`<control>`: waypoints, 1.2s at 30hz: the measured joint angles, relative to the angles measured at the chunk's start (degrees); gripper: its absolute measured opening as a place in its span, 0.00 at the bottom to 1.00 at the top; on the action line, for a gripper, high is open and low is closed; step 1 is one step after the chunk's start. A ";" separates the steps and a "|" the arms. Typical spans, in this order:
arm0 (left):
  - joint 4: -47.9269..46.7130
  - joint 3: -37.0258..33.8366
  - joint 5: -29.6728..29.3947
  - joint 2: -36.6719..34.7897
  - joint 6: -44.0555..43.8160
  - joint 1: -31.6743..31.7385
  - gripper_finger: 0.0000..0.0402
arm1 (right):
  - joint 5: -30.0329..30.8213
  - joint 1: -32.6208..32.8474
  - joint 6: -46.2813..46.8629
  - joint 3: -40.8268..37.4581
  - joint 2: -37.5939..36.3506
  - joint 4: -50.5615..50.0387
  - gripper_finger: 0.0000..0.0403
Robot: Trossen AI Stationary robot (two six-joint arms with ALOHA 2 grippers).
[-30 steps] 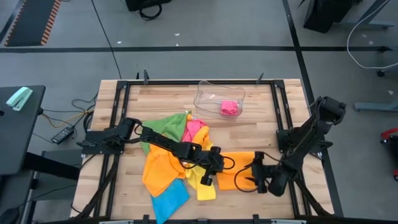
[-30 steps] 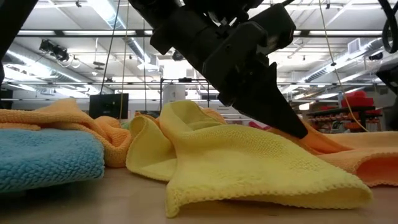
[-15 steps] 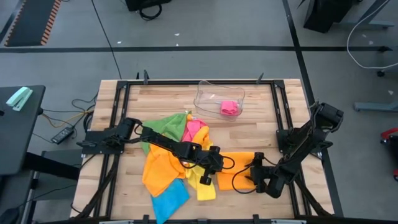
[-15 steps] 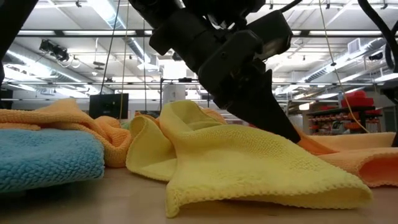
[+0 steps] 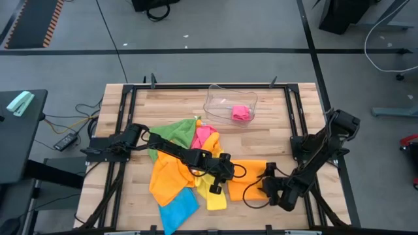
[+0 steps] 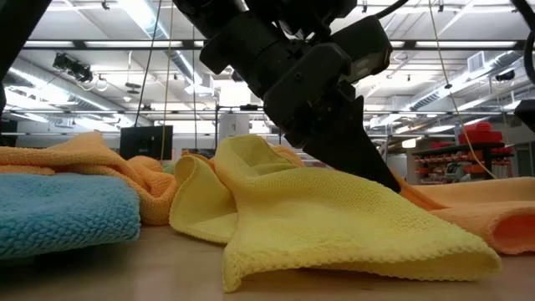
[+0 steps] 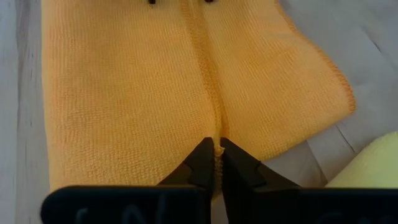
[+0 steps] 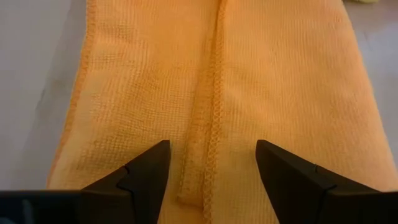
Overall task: Fold microfiber towels
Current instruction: Fold the right orange microfiber cloth
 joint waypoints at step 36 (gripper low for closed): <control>1.84 0.00 0.04 0.00 -0.78 -0.07 0.09 | -0.25 0.01 3.39 2.52 -0.32 -8.05 0.10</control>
